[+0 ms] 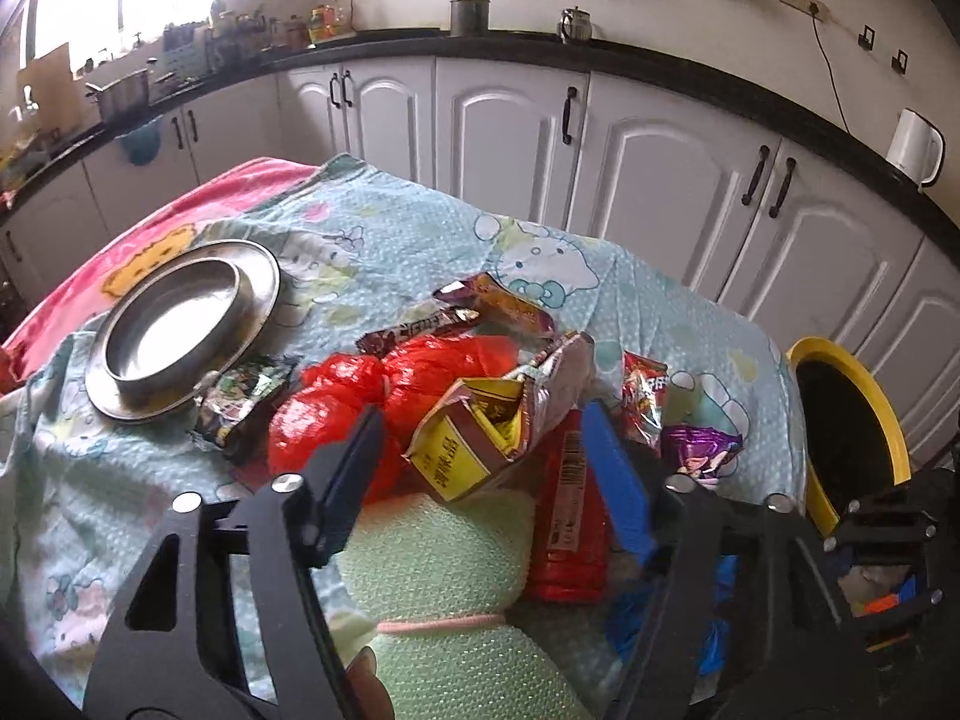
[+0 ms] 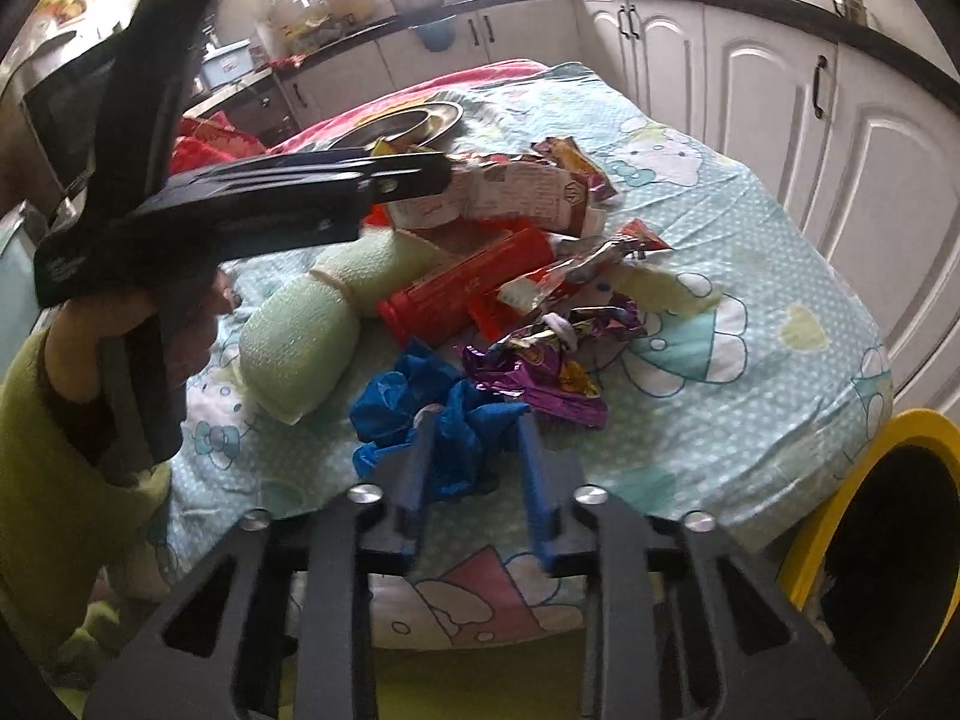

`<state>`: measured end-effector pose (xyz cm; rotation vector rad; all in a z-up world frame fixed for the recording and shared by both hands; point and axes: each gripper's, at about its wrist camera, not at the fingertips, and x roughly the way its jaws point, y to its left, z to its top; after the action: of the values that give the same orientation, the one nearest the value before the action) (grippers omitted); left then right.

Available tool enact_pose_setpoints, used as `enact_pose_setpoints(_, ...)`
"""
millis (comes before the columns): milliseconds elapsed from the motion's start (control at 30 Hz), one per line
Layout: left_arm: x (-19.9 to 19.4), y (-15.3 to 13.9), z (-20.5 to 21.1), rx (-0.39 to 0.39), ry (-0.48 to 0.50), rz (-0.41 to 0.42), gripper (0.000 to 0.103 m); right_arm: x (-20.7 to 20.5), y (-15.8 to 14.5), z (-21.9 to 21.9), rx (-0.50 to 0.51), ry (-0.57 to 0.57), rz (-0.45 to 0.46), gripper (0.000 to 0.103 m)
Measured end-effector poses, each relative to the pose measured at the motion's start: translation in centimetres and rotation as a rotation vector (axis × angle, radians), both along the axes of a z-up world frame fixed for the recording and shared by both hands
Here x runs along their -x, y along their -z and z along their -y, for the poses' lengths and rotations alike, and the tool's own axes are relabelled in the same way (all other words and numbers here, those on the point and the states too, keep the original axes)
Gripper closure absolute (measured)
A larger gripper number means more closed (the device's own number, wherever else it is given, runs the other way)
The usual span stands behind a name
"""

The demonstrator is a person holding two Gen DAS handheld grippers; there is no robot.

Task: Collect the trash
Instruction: 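Grasp the yellow snack box with the left tool while the right tool grasps the blue gloves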

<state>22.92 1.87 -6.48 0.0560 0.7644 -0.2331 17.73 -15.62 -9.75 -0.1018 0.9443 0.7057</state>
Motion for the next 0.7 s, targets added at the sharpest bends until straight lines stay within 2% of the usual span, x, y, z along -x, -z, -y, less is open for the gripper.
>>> enact_pose_setpoints(100,0.1,0.3,-0.1,0.002,-0.006,-0.01,0.064,0.7,-0.2,-0.3,0.012,-0.031,0.017,0.093)
enact_pose_setpoints(400,1.0,0.1,-0.4,0.041,-0.021,-0.009,0.065,2.6,-1.4,-0.8,0.0,-0.08,0.065,0.097)
enact_pose_setpoints(700,2.9,-0.9,-0.9,0.07,-0.062,0.036,0.066,3.9,-3.2,-0.8,-0.032,-0.095,0.121,0.098)
